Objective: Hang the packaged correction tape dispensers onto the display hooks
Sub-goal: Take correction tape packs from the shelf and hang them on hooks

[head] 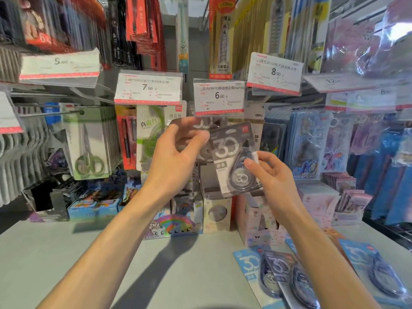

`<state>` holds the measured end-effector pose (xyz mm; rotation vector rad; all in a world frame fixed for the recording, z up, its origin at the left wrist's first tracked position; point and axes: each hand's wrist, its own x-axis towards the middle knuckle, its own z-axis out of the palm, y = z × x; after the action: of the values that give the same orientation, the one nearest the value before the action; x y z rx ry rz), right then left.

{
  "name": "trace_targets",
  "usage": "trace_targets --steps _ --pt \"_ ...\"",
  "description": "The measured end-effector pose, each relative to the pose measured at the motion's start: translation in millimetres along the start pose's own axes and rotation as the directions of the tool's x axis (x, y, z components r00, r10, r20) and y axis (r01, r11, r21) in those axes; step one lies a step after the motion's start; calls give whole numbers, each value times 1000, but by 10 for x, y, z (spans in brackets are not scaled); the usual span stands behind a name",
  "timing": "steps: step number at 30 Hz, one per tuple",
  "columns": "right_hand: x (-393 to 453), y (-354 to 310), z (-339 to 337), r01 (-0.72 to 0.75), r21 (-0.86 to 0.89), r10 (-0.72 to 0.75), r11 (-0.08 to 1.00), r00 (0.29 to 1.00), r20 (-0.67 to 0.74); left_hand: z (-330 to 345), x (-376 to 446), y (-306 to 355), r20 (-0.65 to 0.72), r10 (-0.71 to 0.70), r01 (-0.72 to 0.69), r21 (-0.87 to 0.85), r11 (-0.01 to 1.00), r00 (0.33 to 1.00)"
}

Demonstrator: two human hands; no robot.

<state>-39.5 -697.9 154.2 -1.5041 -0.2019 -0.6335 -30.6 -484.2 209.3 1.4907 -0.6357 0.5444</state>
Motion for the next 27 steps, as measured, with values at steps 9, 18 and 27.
trace_targets --steps 9,18,27 --pt "94 -155 100 119 -6 -119 993 993 -24 -45 44 403 91 72 -41 -307 951 993" --pt "327 -263 383 154 6 -154 988 988 -30 -92 55 411 103 59 -25 -301 953 993" --pt "433 -96 570 119 -123 -126 985 991 -51 -58 141 340 45 -8 18 -228 973 999"
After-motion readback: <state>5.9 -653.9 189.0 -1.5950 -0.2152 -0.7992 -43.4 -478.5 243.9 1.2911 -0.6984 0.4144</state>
